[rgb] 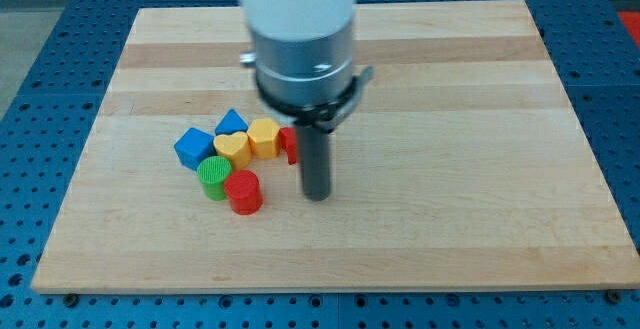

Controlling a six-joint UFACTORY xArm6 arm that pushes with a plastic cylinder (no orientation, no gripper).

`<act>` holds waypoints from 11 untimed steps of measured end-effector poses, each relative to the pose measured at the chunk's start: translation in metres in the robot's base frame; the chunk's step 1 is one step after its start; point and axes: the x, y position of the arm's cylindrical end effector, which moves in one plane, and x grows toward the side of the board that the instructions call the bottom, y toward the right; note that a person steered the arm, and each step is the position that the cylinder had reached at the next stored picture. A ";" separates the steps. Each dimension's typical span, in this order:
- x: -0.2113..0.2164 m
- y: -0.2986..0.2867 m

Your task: Push the green star slightly down

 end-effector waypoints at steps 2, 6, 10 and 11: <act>-0.028 0.070; -0.287 -0.004; -0.185 -0.024; -0.163 -0.024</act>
